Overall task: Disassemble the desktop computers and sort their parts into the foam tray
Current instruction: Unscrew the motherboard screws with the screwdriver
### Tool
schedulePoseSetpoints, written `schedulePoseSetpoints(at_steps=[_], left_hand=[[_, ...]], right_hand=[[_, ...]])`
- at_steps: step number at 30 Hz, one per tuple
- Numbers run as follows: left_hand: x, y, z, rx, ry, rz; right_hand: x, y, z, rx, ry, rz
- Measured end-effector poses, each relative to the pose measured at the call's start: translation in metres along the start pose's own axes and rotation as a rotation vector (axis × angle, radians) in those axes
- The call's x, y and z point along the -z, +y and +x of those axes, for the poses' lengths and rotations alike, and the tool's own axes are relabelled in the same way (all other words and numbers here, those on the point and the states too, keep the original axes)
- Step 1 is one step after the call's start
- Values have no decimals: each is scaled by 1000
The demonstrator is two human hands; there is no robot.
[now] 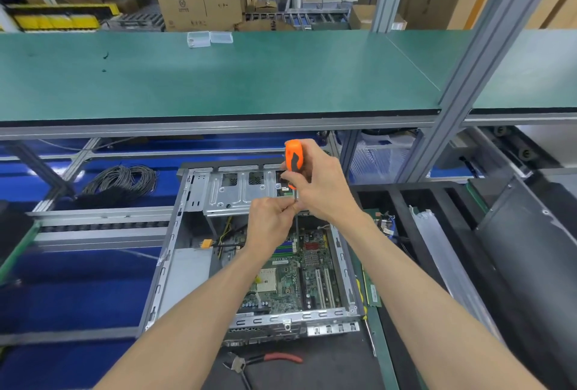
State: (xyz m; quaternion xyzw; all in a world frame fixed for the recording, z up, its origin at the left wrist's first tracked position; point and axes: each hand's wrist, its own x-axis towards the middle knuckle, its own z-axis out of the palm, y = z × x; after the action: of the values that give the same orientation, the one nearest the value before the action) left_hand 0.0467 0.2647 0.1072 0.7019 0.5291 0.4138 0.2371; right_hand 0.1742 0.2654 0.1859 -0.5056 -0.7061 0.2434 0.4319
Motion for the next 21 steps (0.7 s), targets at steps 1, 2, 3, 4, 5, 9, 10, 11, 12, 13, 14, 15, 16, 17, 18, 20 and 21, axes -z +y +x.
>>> schedulePoseSetpoints(at_steps=[1,2,3,4,5,9,10,11,12,13,14,15,16,17,18,20,21], left_hand=[[-1,0,0,11,4,11],[-2,-1,0,22,12,22],[-2,-1,0,32,19,23],[-3,-1,0,34,19,15],[-3,-1,0,27,16,4],[-3,-3,-1,-4,4,-28],[-4,-3,-2,-10,-3,-31],[-5,-3,-3,-8,-6,-27],[-6,-3,-3,-2,-3,-17],[-8,-3,-3,6,3,-12],[-11,-4,-3,11,2,-13],[-12,-4,-3,9,-5,-15],[-13,-3,-3,0,-15,-12],[-15,-4,-3,-9,-22,-5],[-16,-5,-4,-16,-23,-3],[-16,-7,-6,-20,-32,2],[-17,-8,-7,-13,-34,12]], right_hand=[[2,-1,1,28,-33,-43],[1,-1,1,48,-31,-105],[0,-1,1,55,3,-171],[-2,-2,1,43,52,-225],[-2,-3,1,21,91,-257],[3,-3,2,-49,2,-117],[6,-2,1,-56,-37,-41],[8,-2,0,-58,-75,3],[8,-2,-2,-57,-97,-6],[8,-1,-2,-58,-93,-58],[6,0,-3,-68,-61,-131],[6,1,-3,-83,-11,-201],[7,2,-4,-96,24,-237],[7,3,-5,-105,30,-233],[9,3,-5,-114,4,-179],[13,2,-7,-147,-120,-33],[16,1,-8,-151,-182,15]])
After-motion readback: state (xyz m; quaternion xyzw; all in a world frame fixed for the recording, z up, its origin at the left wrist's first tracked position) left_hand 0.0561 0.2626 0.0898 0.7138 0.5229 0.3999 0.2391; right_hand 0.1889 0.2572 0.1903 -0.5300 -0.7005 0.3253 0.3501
